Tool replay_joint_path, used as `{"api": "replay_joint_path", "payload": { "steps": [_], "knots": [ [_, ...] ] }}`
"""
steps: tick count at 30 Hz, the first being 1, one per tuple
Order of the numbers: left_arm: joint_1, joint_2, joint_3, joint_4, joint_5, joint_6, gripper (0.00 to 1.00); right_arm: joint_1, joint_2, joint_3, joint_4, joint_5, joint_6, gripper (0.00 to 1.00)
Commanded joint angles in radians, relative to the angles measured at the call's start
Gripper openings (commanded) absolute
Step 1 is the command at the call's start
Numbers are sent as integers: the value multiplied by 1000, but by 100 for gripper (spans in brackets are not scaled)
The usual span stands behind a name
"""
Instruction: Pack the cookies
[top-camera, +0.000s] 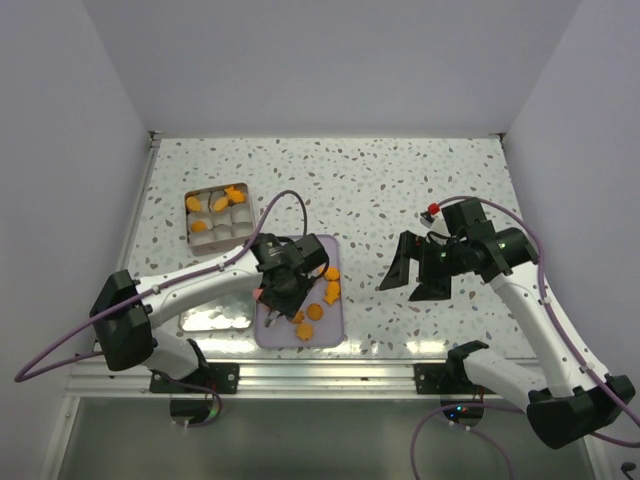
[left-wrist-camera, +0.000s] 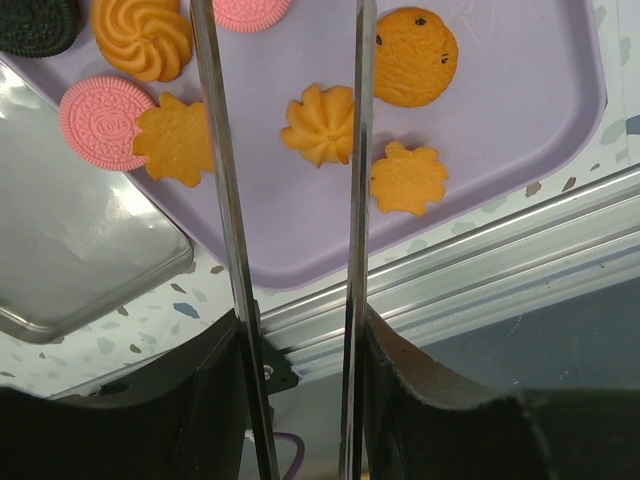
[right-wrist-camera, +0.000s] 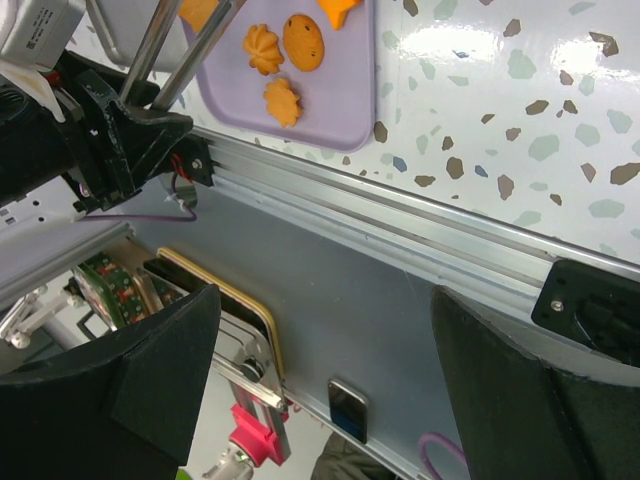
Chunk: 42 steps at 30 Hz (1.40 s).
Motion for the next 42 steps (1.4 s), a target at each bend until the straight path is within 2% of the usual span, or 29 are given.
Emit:
{"api": "replay_joint_path", "payload": {
  "steps": [1,9,22,27,32,42],
  "knots": [
    [-7,-21,33,30,6,63,47,3,-7,-6,2,4,-3,89],
    [-22,-39,36,81,120,103,47,2,2,-8,10,-2,4,89],
    [-68,-78,55,-28,178,95,47,3,17,11,-1,1,3,89],
    [-74,-93,94,-71,94,95,47,3,28,12,-5,0,-9,89],
    [-71,-30,127,-79,-3,141,49,3,31,-11,2,-8,-15,89],
    [-45,71,164,-45,-23,214,49,3,20,-31,7,-11,-19,89]
  ]
}}
